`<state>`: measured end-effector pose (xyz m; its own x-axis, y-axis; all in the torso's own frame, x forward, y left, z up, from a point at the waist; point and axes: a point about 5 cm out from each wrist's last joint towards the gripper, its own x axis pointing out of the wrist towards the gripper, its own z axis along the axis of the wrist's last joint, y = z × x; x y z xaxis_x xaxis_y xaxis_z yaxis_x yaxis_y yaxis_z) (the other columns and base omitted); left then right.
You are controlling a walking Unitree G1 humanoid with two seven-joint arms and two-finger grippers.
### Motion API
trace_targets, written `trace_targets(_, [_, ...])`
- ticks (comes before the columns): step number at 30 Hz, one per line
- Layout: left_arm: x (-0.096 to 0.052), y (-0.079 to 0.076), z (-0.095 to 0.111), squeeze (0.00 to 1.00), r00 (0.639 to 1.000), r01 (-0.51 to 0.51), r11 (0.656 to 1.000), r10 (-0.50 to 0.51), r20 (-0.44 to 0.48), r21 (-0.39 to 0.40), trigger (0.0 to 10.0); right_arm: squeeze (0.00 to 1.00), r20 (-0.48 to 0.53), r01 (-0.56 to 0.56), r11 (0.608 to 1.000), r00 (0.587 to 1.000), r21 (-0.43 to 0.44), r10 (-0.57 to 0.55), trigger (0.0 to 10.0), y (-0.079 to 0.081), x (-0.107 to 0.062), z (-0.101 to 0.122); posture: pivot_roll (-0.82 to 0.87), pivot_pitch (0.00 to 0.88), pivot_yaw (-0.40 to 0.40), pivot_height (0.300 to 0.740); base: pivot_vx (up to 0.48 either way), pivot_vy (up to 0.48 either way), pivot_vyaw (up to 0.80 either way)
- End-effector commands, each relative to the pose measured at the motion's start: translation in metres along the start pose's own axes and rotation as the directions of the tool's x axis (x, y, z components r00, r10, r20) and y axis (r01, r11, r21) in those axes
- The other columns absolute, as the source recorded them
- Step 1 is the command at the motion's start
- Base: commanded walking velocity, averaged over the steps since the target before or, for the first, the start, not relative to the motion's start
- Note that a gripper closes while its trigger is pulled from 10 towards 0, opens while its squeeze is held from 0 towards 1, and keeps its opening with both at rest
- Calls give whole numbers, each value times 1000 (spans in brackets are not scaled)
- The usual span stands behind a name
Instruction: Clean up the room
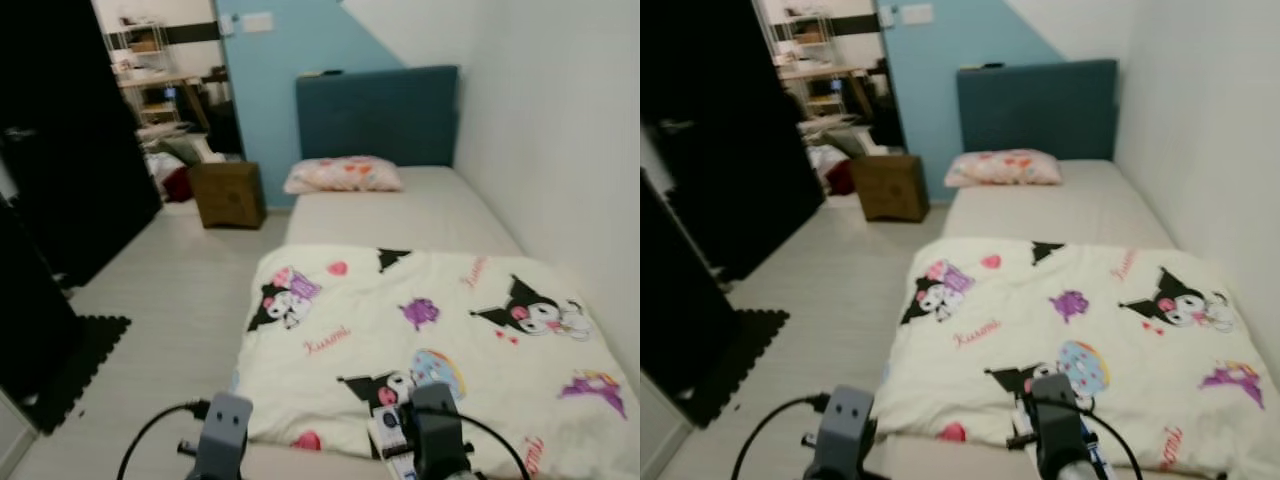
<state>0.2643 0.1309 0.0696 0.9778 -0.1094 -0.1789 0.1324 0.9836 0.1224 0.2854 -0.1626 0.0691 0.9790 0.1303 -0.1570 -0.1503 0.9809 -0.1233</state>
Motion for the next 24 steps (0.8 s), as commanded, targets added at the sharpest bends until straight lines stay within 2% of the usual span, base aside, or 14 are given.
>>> trace_targets(1, [-2,2,-9,0,999,6,1000,-5,-43,22,10000,0,-15,7,1000,1000,23,-6,10000,1,-2,-5,-107,116,42,740,0,0,0])
trace_targets(6, [-1,2,-9,0,999,8,999,-6,-46,37,10000,0,-15,9,1000,1000,23,-9,10000,1,-2,-5,-107,113,44,740,0,0,0])
trace_targets(14, [0,7,-7,0,999,-35,999,35,-36,9,10000,0,-16,6,1000,1000,28,-5,10000,2,-3,-6,-108,109,41,740,0,0,0])
trace_targets(24, [0,8,-7,0,998,-41,999,42,-37,12,10000,0,-15,-1,999,1000,33,2,10000,2,-3,-6,-108,101,37,740,0,-385,0])
